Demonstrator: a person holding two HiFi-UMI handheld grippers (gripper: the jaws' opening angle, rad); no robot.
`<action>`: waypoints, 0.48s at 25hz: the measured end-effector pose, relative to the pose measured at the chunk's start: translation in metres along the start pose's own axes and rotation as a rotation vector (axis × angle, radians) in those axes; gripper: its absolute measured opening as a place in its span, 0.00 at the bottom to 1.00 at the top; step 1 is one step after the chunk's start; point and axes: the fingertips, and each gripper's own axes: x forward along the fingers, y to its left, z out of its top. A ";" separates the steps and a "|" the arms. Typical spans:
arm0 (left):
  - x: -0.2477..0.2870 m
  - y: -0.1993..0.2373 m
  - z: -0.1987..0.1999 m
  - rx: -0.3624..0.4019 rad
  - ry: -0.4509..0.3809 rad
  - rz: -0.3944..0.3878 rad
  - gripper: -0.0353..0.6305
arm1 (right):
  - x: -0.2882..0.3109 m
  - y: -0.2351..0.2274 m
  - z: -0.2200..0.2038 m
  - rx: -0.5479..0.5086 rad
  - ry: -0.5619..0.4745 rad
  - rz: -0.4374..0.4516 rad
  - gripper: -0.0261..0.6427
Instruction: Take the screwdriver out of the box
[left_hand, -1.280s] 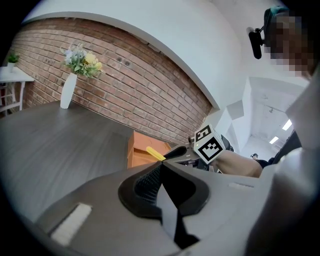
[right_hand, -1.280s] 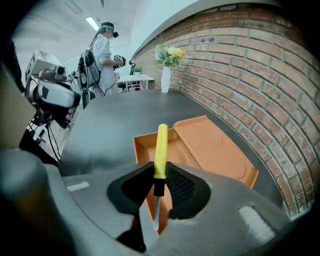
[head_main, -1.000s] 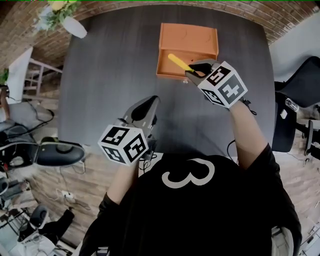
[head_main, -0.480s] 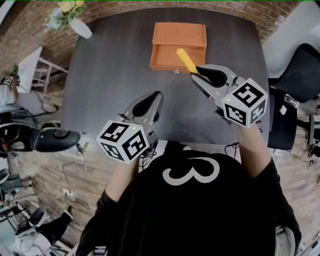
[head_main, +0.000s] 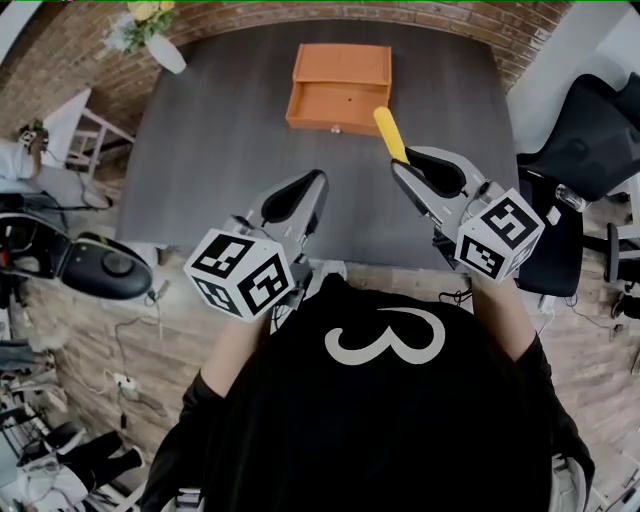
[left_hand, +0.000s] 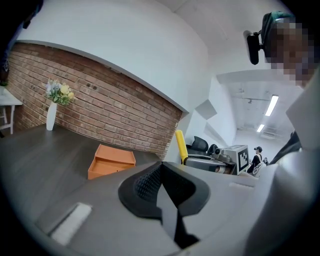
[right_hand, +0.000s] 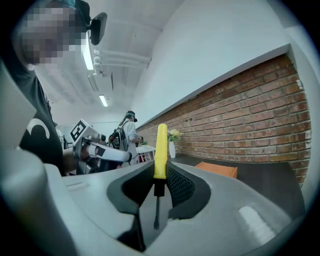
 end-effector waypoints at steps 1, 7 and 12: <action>-0.001 -0.004 0.000 0.004 -0.003 -0.003 0.08 | -0.004 0.003 0.000 0.005 -0.008 0.003 0.15; -0.010 -0.024 -0.002 0.030 -0.017 -0.010 0.08 | -0.019 0.015 -0.002 -0.021 -0.026 -0.006 0.15; -0.016 -0.032 -0.003 0.042 -0.025 -0.015 0.08 | -0.025 0.020 -0.002 -0.023 -0.025 -0.013 0.15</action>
